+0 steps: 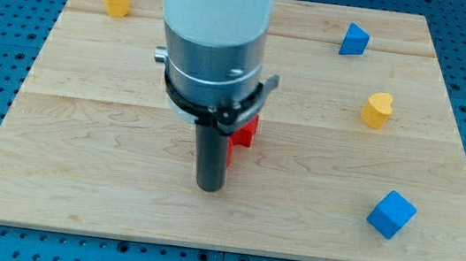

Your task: Place your arm right to the red star

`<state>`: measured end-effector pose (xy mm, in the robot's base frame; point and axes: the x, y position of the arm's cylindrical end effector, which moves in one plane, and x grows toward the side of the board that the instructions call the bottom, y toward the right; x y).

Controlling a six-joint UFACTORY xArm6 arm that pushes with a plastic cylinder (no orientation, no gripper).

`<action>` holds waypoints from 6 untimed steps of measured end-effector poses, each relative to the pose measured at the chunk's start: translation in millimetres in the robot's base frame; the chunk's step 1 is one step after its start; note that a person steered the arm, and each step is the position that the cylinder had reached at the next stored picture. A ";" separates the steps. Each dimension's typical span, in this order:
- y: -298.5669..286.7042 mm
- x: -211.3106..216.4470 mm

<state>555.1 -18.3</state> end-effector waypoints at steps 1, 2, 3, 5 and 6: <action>24.3 23.1; 72.0 9.4; 89.4 -36.2; 60.6 -83.7; 44.4 -101.1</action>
